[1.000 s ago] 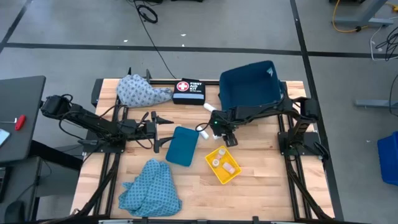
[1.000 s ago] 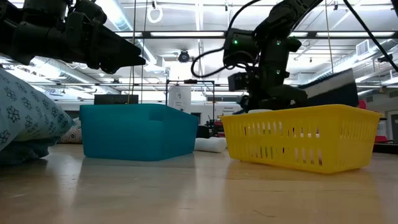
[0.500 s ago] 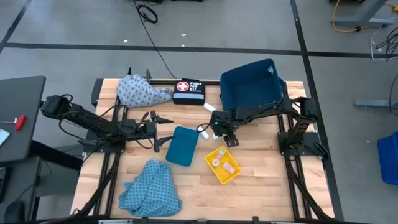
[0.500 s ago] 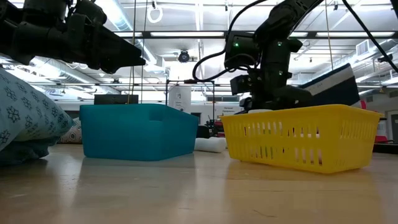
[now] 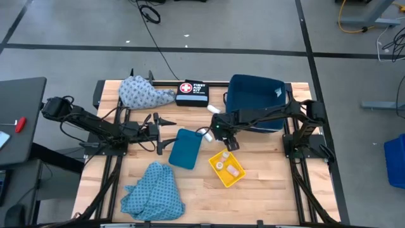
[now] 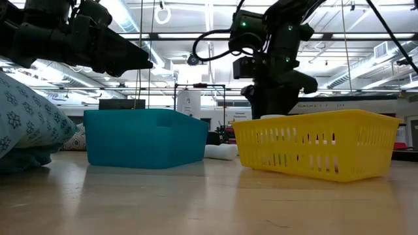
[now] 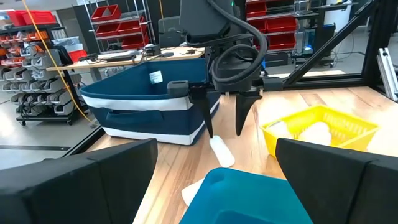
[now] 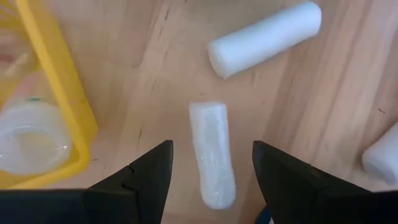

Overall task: Pick & place medical supplies in basket/bin
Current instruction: Put the bottom left rolled gauze into the blue bin

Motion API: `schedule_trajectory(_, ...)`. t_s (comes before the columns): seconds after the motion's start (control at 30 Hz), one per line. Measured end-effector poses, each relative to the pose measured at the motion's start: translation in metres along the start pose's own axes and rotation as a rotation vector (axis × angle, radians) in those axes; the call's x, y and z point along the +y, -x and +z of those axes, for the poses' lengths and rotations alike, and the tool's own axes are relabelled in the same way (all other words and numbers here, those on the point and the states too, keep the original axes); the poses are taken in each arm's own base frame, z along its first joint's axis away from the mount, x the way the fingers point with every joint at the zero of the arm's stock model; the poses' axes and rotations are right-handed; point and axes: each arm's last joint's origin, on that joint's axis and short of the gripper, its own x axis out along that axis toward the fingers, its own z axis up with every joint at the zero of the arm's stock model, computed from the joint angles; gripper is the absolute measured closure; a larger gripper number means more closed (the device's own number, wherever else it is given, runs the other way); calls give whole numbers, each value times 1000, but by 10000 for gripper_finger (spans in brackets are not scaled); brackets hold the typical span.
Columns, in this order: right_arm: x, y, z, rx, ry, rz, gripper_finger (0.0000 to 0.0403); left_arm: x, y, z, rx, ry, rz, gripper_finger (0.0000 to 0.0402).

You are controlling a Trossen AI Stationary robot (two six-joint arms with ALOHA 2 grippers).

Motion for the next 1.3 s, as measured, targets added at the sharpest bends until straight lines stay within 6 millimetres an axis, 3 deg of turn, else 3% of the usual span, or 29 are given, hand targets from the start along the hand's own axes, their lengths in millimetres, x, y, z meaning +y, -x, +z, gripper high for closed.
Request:
schedule_trajectory(0.43, 5, -4, 9, -13, 44, -5, 174, 0, 0, 0, -3, 5, 0, 71)
schedule_trajectory(0.73, 15, 28, 52, -170, 111, -44, 174, 0, 0, 0, -3, 5, 0, 71)
schedule_trajectory(1.03, -11, -15, 64, -127, -202, 70, 174, 0, 0, 0, -4, 17, -3, 71)
schedule_trajectory(1.3, -25, -17, 61, -81, -330, -15, 174, 0, 0, 0, -2, 17, -9, 71)
